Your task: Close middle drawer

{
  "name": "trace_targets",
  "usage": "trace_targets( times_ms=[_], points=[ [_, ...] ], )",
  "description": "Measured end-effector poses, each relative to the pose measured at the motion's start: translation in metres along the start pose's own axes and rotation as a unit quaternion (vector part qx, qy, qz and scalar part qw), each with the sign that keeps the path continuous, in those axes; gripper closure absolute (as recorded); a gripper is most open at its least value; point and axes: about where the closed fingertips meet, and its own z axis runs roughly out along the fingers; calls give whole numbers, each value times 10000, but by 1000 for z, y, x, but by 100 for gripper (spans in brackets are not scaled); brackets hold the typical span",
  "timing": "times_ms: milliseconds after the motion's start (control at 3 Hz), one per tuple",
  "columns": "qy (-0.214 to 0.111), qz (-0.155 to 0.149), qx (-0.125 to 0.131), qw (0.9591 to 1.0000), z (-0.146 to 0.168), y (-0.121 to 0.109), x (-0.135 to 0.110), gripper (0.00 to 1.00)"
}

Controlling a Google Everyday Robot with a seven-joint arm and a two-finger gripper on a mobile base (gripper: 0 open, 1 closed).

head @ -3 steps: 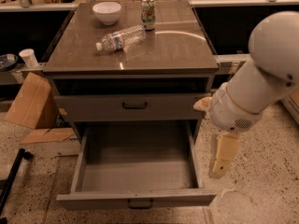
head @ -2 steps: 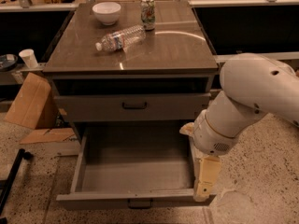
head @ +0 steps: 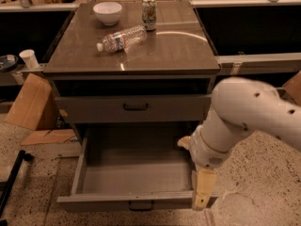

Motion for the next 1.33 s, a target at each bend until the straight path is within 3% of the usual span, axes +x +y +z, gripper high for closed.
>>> trace_targets(
  times_ms=[333,667,1333],
  points=[
    [-62,-108,-28,9999,52,0,26,0],
    [-201,-180,-169,9995,106,1,48,19],
    [-346,-90,-701,9969,199,3,71,65]
  ],
)
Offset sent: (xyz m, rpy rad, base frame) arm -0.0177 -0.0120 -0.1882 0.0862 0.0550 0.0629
